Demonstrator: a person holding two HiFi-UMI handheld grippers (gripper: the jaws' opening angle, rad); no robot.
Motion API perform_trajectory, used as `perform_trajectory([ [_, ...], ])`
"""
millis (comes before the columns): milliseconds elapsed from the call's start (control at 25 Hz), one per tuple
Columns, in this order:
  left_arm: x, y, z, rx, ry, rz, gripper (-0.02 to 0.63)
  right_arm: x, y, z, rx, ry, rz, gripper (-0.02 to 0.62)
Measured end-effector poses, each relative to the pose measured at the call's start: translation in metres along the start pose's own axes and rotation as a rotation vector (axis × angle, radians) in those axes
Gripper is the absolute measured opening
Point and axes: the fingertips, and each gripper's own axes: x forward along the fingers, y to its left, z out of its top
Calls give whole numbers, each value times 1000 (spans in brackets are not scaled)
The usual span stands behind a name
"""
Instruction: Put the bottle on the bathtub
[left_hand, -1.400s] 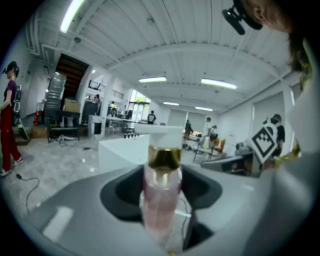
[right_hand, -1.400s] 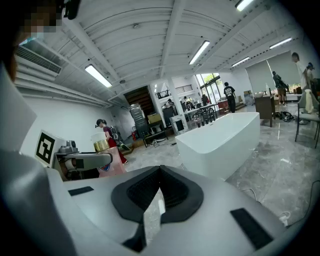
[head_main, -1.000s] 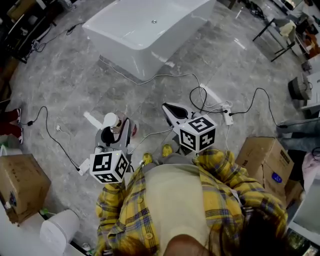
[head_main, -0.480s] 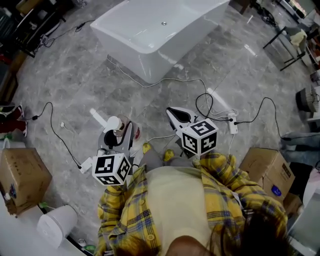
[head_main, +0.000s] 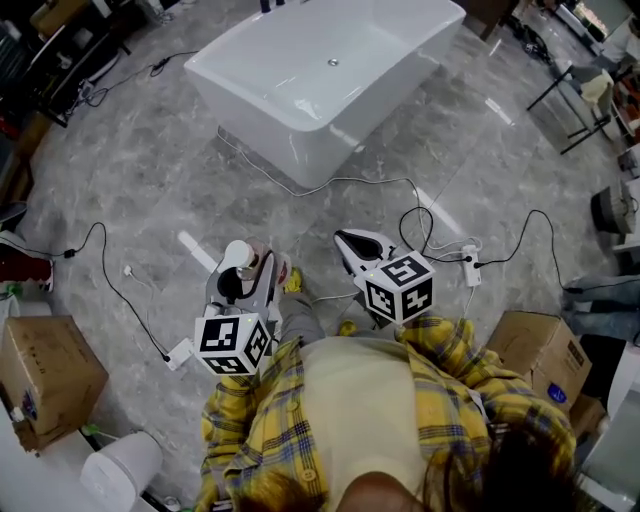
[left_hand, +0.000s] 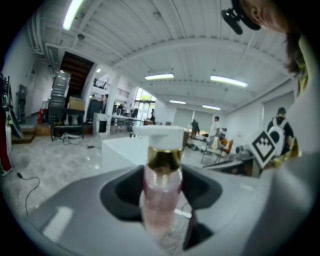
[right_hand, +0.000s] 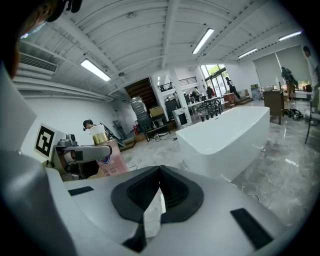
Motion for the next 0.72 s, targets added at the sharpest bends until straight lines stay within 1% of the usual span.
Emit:
perform_trajectory([
  [320, 41, 70, 27, 7, 21, -34, 221, 82, 1, 48, 10, -2, -21, 14],
  [480, 57, 100, 36, 7, 35, -47, 221, 116, 3, 65, 3, 4, -28, 14],
  [720, 80, 145, 51, 12, 50, -49, 221, 162, 6, 92, 0, -1, -25, 14],
])
